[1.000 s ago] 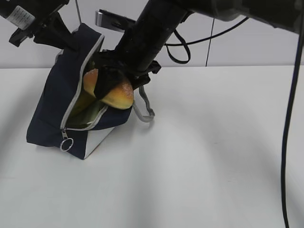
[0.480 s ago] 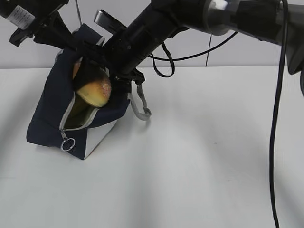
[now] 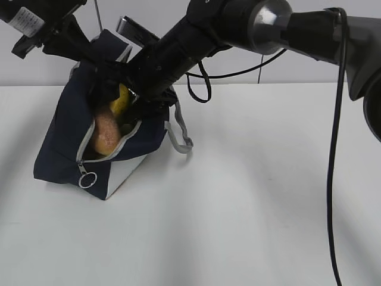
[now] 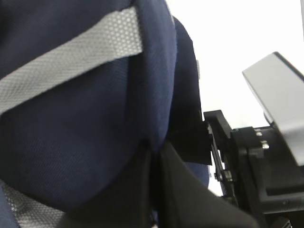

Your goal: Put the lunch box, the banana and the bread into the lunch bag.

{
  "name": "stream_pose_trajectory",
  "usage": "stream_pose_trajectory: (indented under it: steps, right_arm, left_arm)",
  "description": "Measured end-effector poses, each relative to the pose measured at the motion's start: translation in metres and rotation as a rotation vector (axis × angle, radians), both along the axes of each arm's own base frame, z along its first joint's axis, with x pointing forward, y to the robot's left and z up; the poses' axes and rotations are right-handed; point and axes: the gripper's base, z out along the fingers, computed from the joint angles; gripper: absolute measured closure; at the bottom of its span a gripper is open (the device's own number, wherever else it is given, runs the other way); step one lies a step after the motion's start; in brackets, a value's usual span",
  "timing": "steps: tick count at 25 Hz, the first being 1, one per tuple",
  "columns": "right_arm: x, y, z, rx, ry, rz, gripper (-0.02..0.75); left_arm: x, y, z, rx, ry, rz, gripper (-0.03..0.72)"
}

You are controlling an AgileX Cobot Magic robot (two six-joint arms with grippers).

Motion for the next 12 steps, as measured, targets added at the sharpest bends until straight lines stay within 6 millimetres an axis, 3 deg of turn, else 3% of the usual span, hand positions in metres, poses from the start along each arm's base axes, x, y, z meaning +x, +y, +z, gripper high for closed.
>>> stream_pose_trajectory:
  steps: [5, 12]
  right_arm:
    - [0.000, -0.005, 0.005, -0.006, 0.008, 0.039, 0.123]
    - [0.016, -0.038, 0.046, 0.005, -0.061, 0.046, 0.151]
  left_arm:
    - [0.000, 0.000, 0.000, 0.000, 0.000, 0.000, 0.687]
    - [0.000, 0.000, 0.000, 0.000, 0.000, 0.000, 0.687]
